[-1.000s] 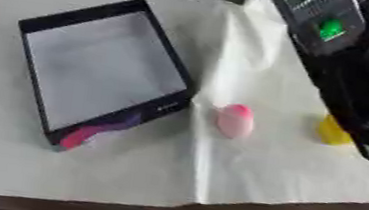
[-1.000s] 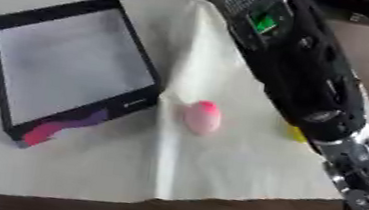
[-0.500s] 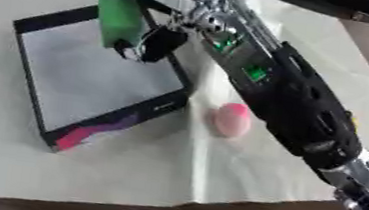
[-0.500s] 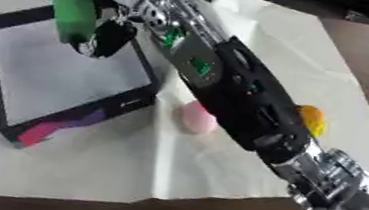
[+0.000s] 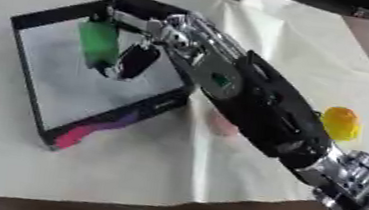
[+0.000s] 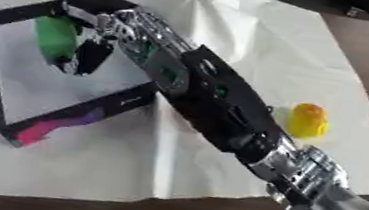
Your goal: Pick up objects on the table and place them in the box.
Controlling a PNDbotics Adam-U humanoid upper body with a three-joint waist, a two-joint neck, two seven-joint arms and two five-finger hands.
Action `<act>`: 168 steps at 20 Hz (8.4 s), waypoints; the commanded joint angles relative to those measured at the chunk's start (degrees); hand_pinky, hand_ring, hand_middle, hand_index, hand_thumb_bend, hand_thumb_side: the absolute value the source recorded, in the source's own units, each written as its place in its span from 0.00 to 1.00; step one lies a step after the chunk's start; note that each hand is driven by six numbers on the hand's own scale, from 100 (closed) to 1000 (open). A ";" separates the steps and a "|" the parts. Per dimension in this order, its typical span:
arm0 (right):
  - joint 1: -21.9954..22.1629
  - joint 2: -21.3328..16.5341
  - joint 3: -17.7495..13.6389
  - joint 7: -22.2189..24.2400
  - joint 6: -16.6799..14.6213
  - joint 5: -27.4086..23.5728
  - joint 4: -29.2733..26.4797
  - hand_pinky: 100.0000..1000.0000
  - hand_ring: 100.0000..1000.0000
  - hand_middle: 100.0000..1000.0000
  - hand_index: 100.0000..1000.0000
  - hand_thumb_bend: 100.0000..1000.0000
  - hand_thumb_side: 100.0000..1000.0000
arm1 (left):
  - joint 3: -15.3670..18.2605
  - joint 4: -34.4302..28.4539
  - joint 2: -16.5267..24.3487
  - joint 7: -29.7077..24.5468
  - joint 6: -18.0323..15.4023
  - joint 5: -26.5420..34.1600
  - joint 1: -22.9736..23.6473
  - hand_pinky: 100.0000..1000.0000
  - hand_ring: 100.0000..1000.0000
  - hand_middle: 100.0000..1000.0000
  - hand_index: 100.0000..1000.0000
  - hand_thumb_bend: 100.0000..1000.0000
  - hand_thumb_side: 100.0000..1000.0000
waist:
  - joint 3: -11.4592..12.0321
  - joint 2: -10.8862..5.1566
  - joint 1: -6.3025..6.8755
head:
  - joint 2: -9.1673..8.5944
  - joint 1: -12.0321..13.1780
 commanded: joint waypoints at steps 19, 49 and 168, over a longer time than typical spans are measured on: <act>-0.62 -9.12 -8.86 -6.51 5.56 -13.88 -16.99 0.88 0.80 0.81 0.88 0.31 0.22 | 0.70 0.06 1.57 0.39 0.12 -0.51 1.06 0.71 0.57 0.77 0.82 0.31 0.44 | -2.50 -1.28 0.32 | -0.07 2.27; 31.15 -19.47 -8.14 -6.77 0.48 -9.54 -30.33 0.84 0.75 0.75 0.83 0.33 0.26 | 1.13 1.70 1.45 1.70 0.26 -0.50 4.65 0.70 0.56 0.76 0.82 0.31 0.47 | -6.66 -0.48 -0.05 | -0.07 8.60; -7.61 -7.78 -11.43 -11.57 -5.77 2.35 8.15 0.90 0.83 0.79 0.89 0.29 0.19 | -1.66 0.93 -4.82 -1.55 0.92 1.57 -5.01 0.69 0.55 0.76 0.82 0.36 0.43 | 8.06 1.77 3.32 | -0.07 -10.17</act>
